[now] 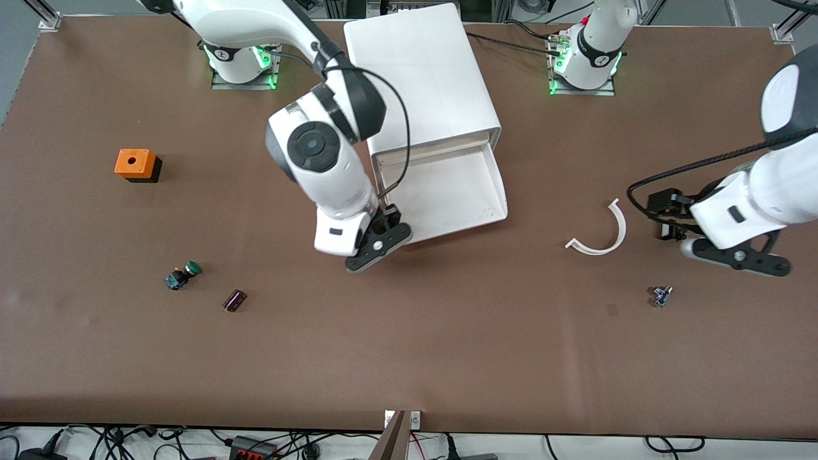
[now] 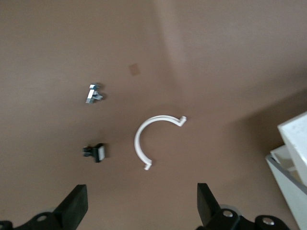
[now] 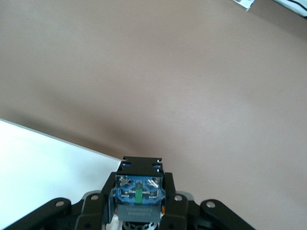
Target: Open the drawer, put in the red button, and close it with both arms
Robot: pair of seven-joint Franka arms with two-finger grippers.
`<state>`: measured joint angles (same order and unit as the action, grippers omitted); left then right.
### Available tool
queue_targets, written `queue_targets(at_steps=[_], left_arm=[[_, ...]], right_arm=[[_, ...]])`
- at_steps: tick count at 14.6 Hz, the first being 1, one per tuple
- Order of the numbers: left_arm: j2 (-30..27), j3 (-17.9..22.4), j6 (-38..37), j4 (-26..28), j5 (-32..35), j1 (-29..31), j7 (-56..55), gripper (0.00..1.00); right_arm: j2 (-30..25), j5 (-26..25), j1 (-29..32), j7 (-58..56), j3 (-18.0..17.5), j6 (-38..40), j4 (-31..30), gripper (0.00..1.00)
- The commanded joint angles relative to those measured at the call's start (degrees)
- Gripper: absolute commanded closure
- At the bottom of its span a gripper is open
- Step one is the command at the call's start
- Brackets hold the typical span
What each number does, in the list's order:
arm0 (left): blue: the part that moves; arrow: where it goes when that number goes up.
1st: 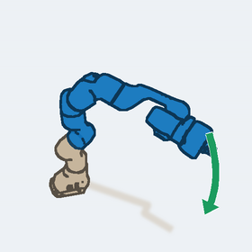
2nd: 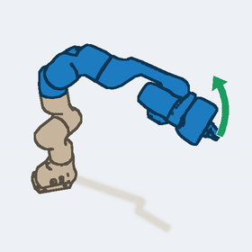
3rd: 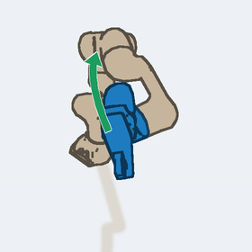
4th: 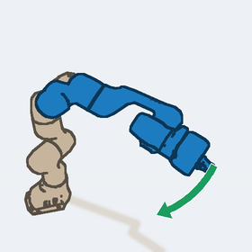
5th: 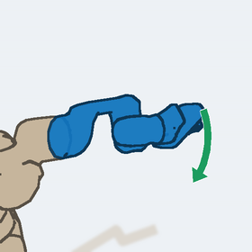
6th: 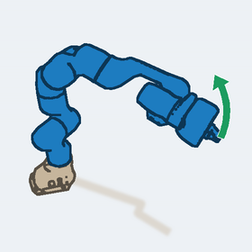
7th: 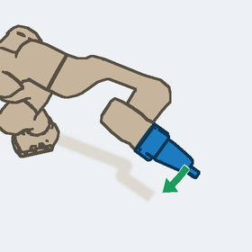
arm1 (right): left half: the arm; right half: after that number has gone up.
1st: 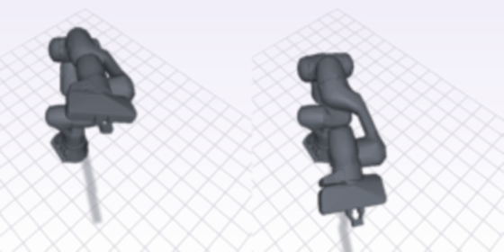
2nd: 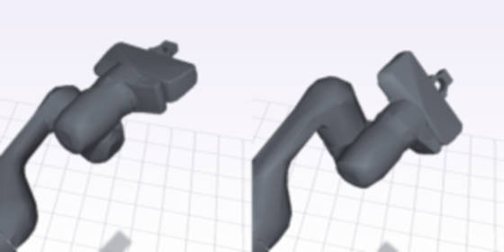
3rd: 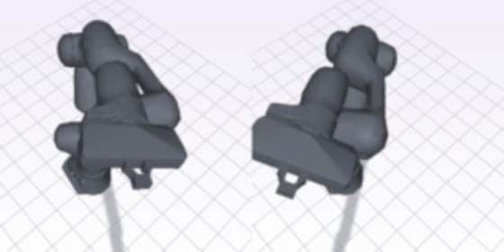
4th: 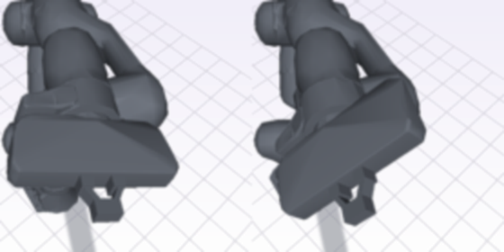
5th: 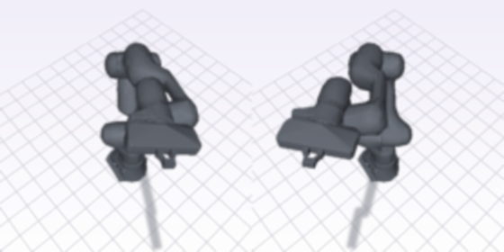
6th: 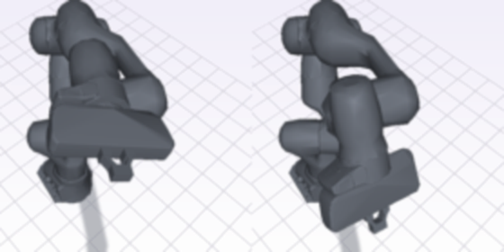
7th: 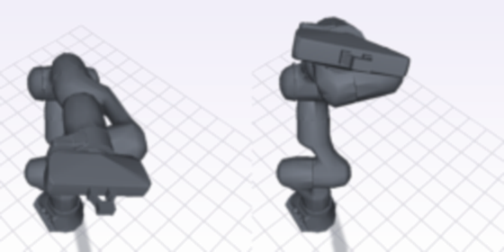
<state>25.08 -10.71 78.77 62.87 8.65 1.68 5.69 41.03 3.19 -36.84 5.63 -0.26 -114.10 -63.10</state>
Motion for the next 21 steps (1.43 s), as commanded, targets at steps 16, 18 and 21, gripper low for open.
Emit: queue_targets(at_steps=[16, 18, 21], left_arm=[[-16.0, -1.1, 11.2, 21.2, -2.7, 5.1, -10.2, 0.00], [-15.9, -1.1, 11.2, 21.1, -2.7, 5.3, -10.1, 0.00], [-15.9, -1.1, 10.5, 20.8, -2.7, 5.3, -10.0, 0.00]], right_arm=[[7.3, 3.5, -9.0, 18.3, -1.1, -1.2, 2.5, 1.00], [7.8, 3.5, -10.1, 18.4, -1.1, -1.3, 2.5, 1.00], [8.0, 3.4, -10.1, 20.3, -1.1, -1.8, 2.5, 0.47]])
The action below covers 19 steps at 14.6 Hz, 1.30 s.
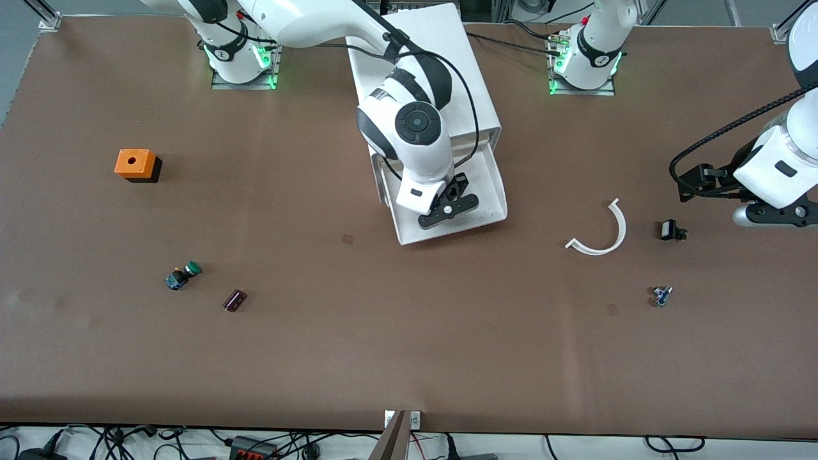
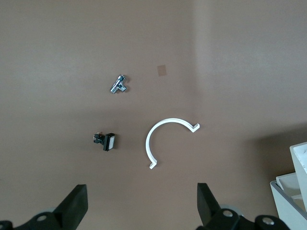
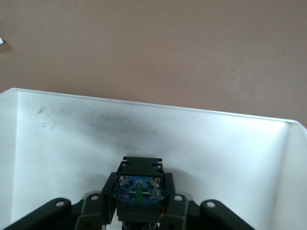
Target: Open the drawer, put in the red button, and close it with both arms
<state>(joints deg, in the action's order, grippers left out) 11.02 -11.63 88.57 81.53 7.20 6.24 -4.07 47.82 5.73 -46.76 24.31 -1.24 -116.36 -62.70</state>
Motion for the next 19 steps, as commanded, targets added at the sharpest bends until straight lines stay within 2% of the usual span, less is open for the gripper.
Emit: queue_targets(at_steps=[1, 6, 10, 12, 14, 16, 17, 19], left_arm=[[-1.8, -0.2, 0.4, 2.1, -1.2, 0.8, -0.1, 0.00], [-1.7, -0.2, 0.2, 1.7, -1.2, 0.4, -0.4, 0.00], [-1.7, -0.4, -0.7, 1.7, -1.3, -0.2, -0.4, 0.00], [-1.7, -0.3, -5.1, 1.6, -5.9, -0.2, -0.3, 0.00], [-1.5, -0.5, -9.4, 1.7, -7.1, -0.4, -0.3, 0.00], [0.0, -2.4, -14.4, 2.6, -7.2, -1.7, -0.5, 0.00], [1.0, -3.1, -14.9, 4.2, -7.3, -1.8, -0.6, 0.00], [1.7, -4.9, -9.8, 8.2, -7.4, -1.9, -2.8, 0.00]], right_arm=[[1.2, 0.9, -0.2, 1.7, 0.1, 0.2, 2.3, 0.00], [-0.3, 0.9, 1.7, 3.6, 0.7, 0.6, 4.0, 0.00], [-4.0, 0.5, 10.9, 2.8, 0.5, 2.1, 4.3, 0.00], [-5.9, 0.1, 15.3, 2.8, 0.6, 3.2, 3.7, 0.00], [-6.8, -0.1, 20.0, -0.2, 0.6, 8.9, 3.3, 0.00], [-7.6, -2.8, 23.8, -7.4, 2.3, 14.2, 3.1, 0.00], [-8.2, -2.7, 26.2, -11.1, 2.3, 16.5, 3.0, 0.00], [-9.4, -3.1, 28.3, -14.7, 2.9, 19.4, 1.8, 0.00]])
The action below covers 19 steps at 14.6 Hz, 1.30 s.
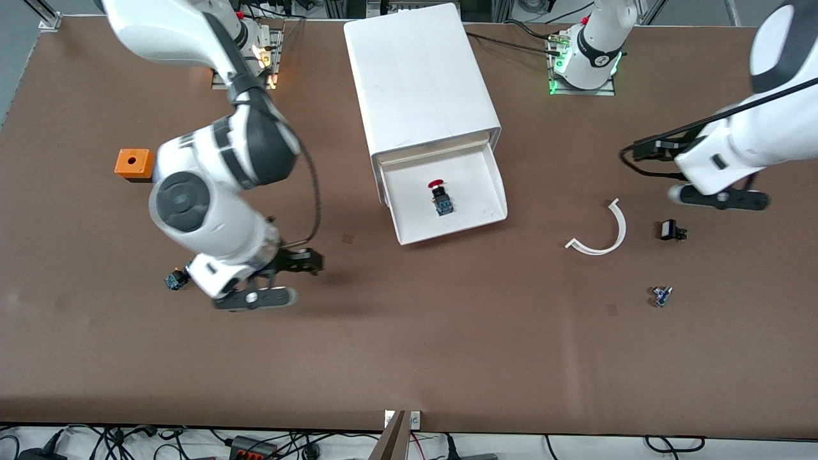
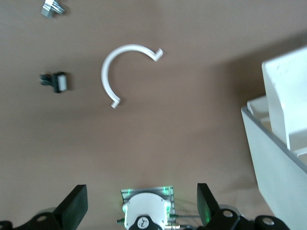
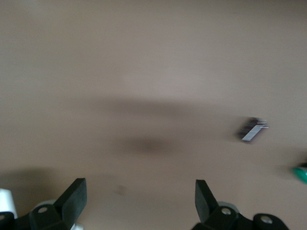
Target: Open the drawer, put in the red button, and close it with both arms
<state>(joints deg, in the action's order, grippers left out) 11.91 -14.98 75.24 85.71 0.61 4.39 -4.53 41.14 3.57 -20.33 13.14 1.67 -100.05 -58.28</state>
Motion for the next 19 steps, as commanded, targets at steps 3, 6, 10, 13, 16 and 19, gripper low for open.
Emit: queue_targets(at_steps=[3, 6, 10, 13, 16, 19], left_arm=[[3.1, -4.4, 14.9, 8.3, -1.6, -0.3, -8.5, 0.00], [9.0, -8.7, 24.1, 8.4, -1.5, -0.7, -17.8, 0.00], [13.8, -8.8, 37.3, 8.5, -1.4, -5.3, -22.0, 0.00], [17.3, -8.8, 46.2, 8.4, -0.9, -6.3, -23.9, 0.00], [20.2, -8.2, 52.1, 8.2, -0.4, -10.3, -25.7, 0.00], [21.7, -8.4, 54.0, 8.1, 1.3, -11.1, -28.6, 0.00]], right_arm=[[-6.5, -1.2, 4.9, -3.8, 1.2, 4.9, -5.3, 0.00], [-9.4, -0.9, 8.4, -5.1, 1.3, 10.7, -5.8, 0.00], [-13.4, -0.4, 12.3, -9.3, 1.4, 14.9, -5.8, 0.00], [-15.4, -0.1, 17.4, -13.1, 1.3, 15.1, -6.1, 0.00], [-20.6, -0.8, 19.4, -13.0, 1.1, 14.6, -11.2, 0.00], [-25.1, -1.1, 21.5, -14.7, 0.6, 11.8, -17.6, 0.00]])
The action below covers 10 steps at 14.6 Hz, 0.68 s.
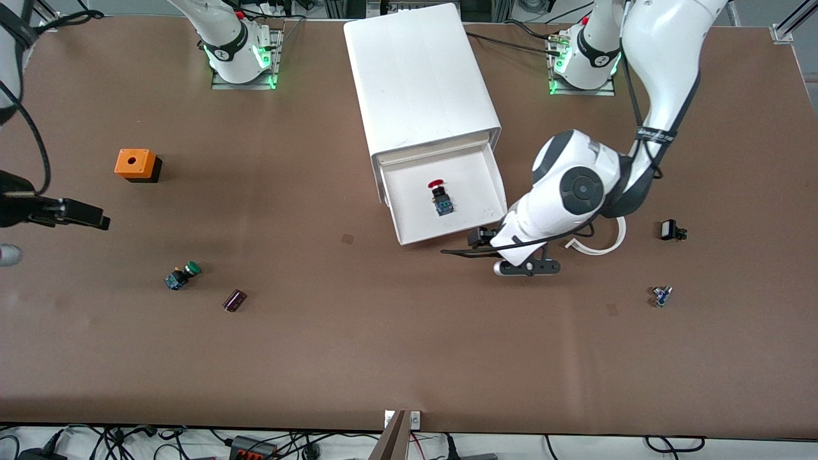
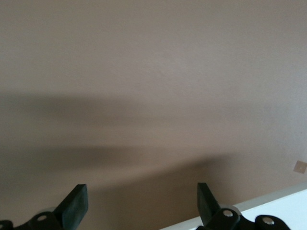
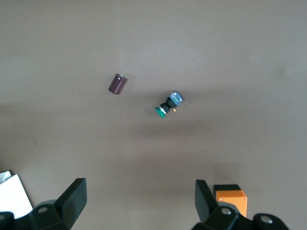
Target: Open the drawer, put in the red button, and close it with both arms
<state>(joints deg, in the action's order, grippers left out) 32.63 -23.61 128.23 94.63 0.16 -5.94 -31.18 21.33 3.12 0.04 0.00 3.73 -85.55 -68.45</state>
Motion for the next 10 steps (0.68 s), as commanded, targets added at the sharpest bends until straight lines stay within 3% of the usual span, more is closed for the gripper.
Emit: queue_targets(at_steps=[1, 5, 10], left_arm=[[1.9, 0.1, 1.7, -0.7, 1.8, -1.6, -2.3, 0.00], [2.7, 0.1, 1.2, -0.4, 1.9, -4.1, -7.7, 0.00], [1.8, -2.0, -10.3, -0.2, 1.1, -4.3, -10.7, 0.00]], right_arm=[[-5.9, -0.9, 1.0, -1.8, -1.4, -2.7, -7.8, 0.00], [-7.3, -4.3, 0.1, -2.6, -1.5, -2.7, -8.9, 0.00], [-18.2, -4.5, -0.4, -2.6, -1.4, -14.7, -28.6, 0.00]])
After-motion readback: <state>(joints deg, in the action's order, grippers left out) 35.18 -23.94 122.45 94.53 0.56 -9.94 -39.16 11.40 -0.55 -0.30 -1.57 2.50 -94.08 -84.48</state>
